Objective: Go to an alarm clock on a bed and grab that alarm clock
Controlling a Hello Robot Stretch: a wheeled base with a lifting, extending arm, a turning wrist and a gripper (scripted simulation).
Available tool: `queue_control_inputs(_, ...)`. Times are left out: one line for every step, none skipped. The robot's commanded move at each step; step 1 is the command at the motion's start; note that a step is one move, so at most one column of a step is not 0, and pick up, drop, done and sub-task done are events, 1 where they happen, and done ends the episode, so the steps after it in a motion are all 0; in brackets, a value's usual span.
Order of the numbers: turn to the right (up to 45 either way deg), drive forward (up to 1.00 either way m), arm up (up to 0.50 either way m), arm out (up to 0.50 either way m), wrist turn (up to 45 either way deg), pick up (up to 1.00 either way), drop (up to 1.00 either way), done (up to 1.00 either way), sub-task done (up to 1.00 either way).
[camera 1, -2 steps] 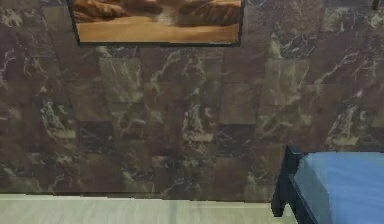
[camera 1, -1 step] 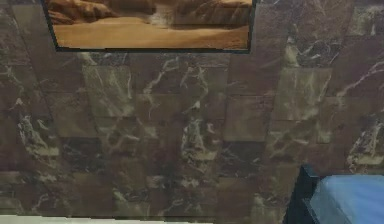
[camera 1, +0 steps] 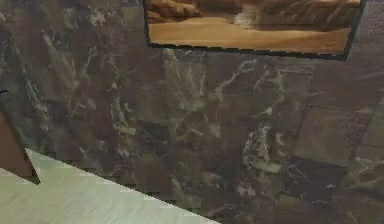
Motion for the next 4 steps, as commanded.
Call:
queue_control_inputs(45.0,0.0,0.0,0.0,0.0,0.0,0.0,0.0,0.0)
queue_control_inputs(0.0,0.8,0.0,0.0,0.0,0.0,0.0,0.0,0.0)
queue_control_inputs(24.0,0.0,0.0,0.0,0.0,0.0,0.0,0.0,0.0)
queue_control_inputs(0.0,0.05,0.0,0.0,0.0,0.0,0.0,0.0,0.0)
